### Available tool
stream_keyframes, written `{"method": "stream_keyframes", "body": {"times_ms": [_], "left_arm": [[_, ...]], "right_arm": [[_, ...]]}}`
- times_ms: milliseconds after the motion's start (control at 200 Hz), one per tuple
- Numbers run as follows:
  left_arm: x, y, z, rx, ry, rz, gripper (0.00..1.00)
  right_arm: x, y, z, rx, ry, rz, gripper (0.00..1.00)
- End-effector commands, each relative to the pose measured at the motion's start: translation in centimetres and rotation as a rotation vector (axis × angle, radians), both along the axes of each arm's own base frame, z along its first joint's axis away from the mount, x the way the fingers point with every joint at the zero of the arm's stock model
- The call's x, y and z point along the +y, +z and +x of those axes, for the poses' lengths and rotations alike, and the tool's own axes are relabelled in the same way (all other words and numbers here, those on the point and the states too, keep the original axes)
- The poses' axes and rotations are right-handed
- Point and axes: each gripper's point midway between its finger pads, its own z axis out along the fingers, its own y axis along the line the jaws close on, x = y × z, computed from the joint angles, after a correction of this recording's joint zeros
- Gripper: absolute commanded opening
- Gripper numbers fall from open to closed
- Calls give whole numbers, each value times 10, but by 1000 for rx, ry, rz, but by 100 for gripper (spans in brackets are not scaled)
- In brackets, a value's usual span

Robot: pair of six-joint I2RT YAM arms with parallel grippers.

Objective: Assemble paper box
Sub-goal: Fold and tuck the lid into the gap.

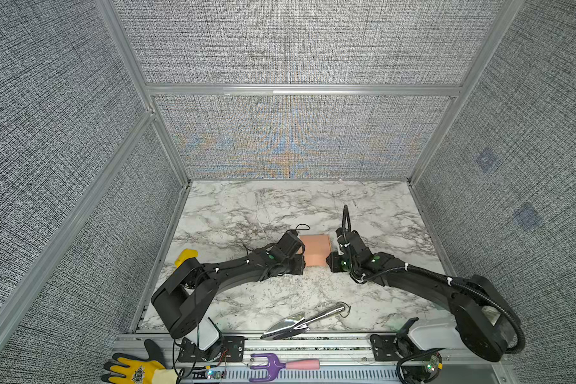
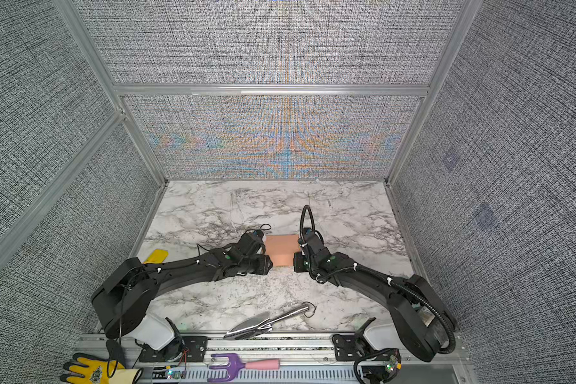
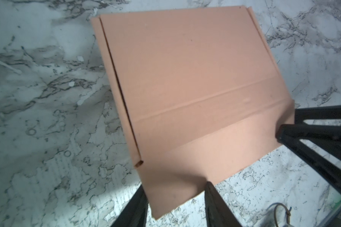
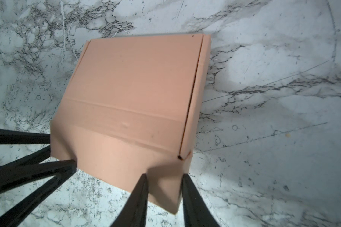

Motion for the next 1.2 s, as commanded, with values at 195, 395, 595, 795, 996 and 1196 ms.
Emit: {"method": "stream_keyframes", "body": {"times_ms": [195,395,595,795,996,1196], "left_arm": [[-13,12,0,-10,-32,-64,48],[-15,17,0,-15,-34,-71,48],[-16,18,-3,-7,-37,-82,48],[-18,16,-9,23,-46,-100,48],[-19,21,-13,44,-58,-105,48],[-20,27,-15,50,-74,-102,48]], "right_arm": [[10,0,-4,57,20,43,32],[10,3,-5,78,17,46,32],[10,3,-6,114,11,62,32],[9,0,-9,161,7,85,32],[9,-1,-12,199,-3,109,32],[9,5,-11,198,-9,124,32]]}}
